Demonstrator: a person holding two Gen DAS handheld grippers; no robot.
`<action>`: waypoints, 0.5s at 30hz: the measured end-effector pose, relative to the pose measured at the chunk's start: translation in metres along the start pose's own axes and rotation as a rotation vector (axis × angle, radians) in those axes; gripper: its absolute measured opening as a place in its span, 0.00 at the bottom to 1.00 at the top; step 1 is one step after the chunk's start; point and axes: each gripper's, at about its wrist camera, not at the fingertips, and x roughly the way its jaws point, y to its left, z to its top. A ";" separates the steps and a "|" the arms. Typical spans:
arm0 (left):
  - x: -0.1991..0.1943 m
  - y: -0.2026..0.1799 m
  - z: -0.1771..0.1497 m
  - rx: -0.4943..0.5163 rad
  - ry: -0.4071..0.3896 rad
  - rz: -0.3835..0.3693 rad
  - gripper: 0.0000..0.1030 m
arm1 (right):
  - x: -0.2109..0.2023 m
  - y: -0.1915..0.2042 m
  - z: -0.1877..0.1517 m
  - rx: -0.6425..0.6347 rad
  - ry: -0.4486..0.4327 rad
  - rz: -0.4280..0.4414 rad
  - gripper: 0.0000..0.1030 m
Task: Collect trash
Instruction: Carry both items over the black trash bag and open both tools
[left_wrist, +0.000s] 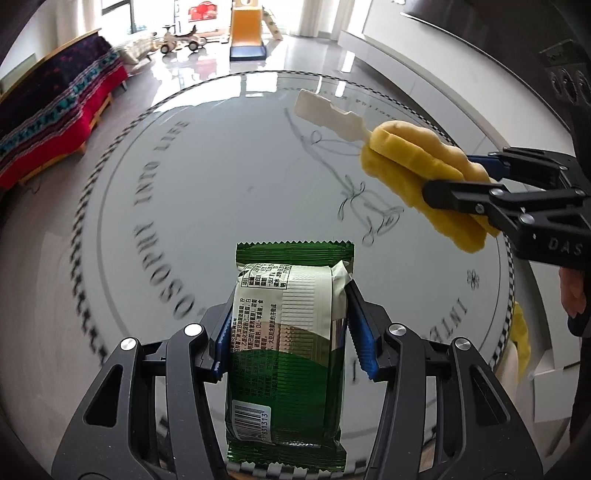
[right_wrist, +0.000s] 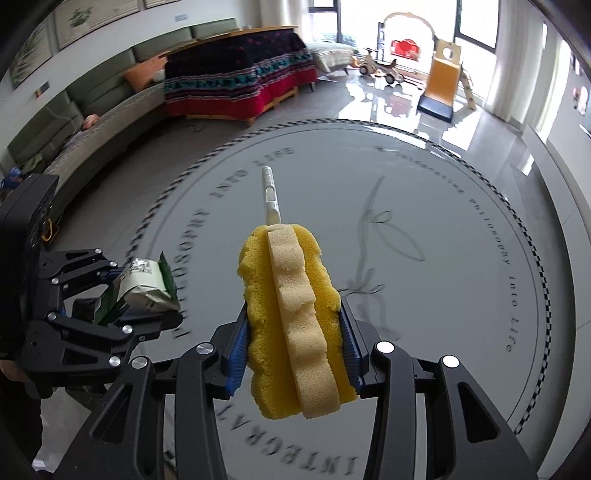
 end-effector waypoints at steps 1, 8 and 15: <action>-0.007 0.002 -0.009 -0.005 -0.003 0.003 0.50 | -0.001 0.007 -0.002 -0.008 0.001 0.004 0.44; -0.041 0.023 -0.061 -0.068 -0.035 0.017 0.50 | -0.011 0.072 -0.024 -0.049 -0.015 0.058 0.44; -0.064 0.055 -0.114 -0.150 -0.051 0.066 0.50 | -0.007 0.136 -0.044 -0.102 -0.018 0.125 0.44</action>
